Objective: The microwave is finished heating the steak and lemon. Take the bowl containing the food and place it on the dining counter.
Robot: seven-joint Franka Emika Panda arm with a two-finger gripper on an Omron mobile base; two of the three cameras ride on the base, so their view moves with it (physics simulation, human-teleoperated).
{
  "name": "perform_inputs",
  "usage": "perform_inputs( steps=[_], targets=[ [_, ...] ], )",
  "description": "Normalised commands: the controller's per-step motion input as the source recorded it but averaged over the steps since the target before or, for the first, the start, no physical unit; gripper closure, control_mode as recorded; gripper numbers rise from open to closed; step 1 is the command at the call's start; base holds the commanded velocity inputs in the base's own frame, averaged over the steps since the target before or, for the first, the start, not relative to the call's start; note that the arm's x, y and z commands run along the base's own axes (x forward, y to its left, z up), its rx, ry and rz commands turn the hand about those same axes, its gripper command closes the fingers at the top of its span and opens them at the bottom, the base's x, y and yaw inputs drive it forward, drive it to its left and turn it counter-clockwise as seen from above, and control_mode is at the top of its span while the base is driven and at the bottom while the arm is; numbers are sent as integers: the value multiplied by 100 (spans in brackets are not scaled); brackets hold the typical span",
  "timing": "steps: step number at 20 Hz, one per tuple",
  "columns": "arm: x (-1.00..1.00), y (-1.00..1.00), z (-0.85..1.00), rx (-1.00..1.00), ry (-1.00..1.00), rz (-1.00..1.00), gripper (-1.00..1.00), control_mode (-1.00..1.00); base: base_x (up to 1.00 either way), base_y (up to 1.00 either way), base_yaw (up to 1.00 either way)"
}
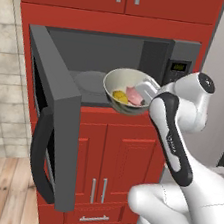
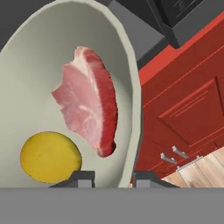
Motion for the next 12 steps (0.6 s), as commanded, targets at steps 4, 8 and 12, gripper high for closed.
perform_inputs(
  steps=[4, 8, 12],
  targets=[
    [0, 0, 0, 0, 0, 0, 100, -100, 0, 0, 0],
    [0, 0, 0, 0, 0, 0, 100, -100, 0, 0, 0],
    [-5, -12, -1, 0, 0, 0, 100, 100, -9, -12, 1]
  ],
)
